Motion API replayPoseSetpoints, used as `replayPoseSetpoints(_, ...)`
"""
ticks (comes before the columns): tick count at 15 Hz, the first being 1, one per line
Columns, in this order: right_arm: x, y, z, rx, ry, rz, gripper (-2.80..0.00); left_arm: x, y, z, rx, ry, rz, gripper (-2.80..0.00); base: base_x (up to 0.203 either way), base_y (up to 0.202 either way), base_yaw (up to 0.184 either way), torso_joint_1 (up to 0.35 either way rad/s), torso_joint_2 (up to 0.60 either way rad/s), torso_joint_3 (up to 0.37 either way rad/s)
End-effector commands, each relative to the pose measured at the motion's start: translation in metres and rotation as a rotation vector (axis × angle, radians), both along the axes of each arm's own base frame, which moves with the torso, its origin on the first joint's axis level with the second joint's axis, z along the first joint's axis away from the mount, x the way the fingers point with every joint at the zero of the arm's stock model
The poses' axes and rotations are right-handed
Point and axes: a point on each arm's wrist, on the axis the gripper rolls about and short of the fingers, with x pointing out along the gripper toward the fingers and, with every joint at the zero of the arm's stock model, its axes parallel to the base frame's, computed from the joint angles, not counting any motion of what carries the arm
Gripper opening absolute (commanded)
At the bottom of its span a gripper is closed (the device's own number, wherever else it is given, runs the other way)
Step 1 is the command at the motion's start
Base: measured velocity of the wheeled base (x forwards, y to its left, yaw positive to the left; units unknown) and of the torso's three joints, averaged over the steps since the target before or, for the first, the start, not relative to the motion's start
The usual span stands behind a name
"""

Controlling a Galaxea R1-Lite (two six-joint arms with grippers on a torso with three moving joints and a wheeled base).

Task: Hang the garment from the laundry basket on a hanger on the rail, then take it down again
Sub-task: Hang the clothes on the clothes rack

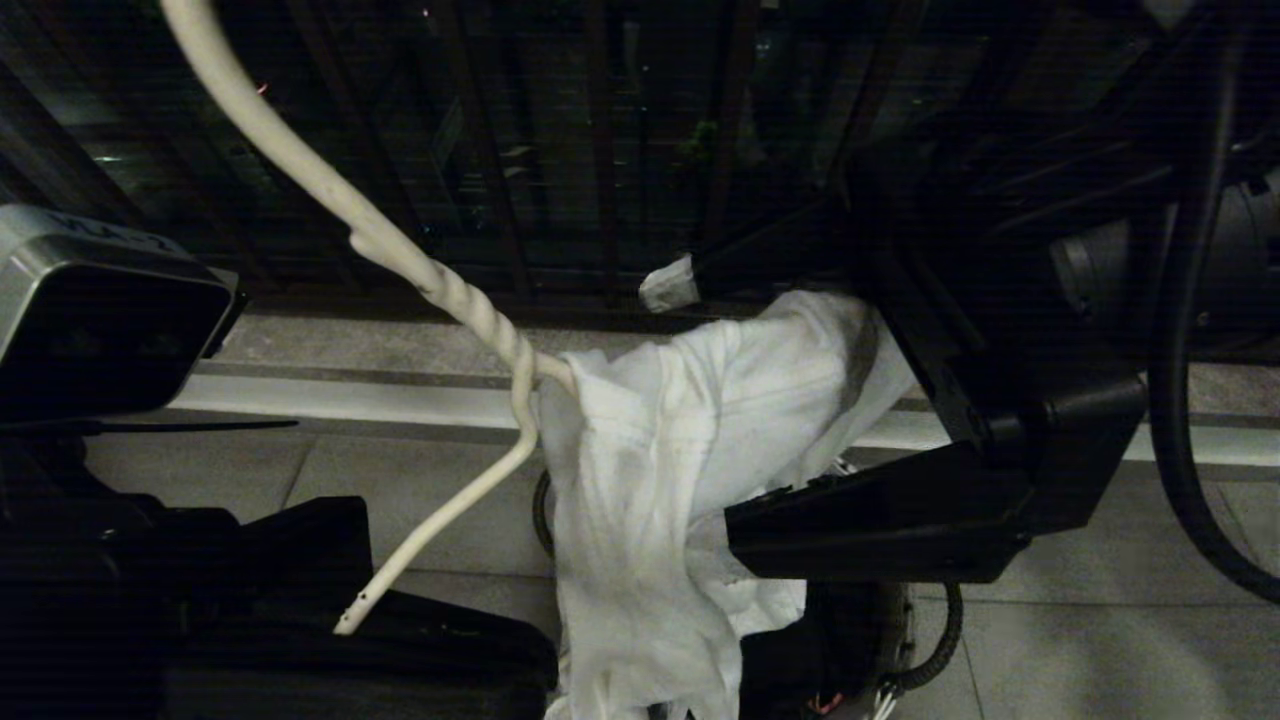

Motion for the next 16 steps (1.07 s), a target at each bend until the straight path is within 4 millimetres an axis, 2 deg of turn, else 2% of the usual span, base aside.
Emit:
replayPoseSetpoints(1,0.0003,0.0036,-0.0032,-0.011,0.009,0.013,0.0,-0.001,0.0009,0.0013,-0.008,-0.01,-0.003,-2.8,0.0,0.0,0.0,0.0,0.0,0.0)
replayPoseSetpoints(2,0.0004,0.0038,-0.0034,-0.012,0.009,0.013,-2.8,-0.0012,0.0013,0.0015,-0.009,-0.012,-0.002,-2.8,0.0,0.0,0.0,0.0,0.0,0.0)
replayPoseSetpoints(16,-0.006,0.0005,-0.001,-0.009,0.008,0.025,-2.8,-0.0018,0.0017,-0.0015,-0.01,-0.048,0.008,-2.8,0.0,0.0,0.0,0.0,0.0,0.0)
